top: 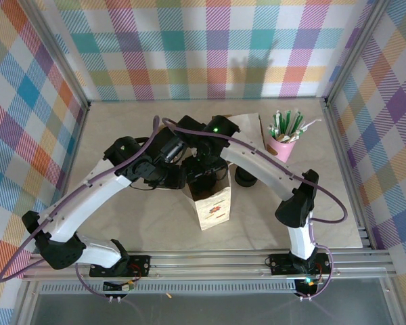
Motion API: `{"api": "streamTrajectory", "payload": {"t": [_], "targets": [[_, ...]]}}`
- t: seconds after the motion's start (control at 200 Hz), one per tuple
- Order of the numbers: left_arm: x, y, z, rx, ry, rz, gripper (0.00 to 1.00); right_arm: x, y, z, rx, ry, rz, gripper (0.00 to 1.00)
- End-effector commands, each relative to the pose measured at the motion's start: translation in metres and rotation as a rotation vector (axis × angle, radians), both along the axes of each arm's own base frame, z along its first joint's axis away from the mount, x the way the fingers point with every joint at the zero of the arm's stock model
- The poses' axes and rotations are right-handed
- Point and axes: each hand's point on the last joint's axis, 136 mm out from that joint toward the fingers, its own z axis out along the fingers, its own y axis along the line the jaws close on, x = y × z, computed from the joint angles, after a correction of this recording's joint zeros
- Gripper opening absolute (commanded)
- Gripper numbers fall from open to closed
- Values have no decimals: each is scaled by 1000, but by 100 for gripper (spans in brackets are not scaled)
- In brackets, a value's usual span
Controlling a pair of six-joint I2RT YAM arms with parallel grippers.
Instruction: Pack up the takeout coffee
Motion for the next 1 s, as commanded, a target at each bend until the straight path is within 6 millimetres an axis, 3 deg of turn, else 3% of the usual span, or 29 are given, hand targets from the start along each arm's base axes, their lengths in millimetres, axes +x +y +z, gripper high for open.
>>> {"api": "streamTrajectory", "payload": {"t": [0.0,0.525,0.995], "targets": [[4,-7,12,-45,-15,-6,50,-11,1,17,29,-7,7,79],[16,-19,19,-144,-20,31,50,-16,-6,24,16,-27,-13,78],[24,-18,33,-190,-60,58,50,-20,-9,35,46,-59,-16,77]]}}
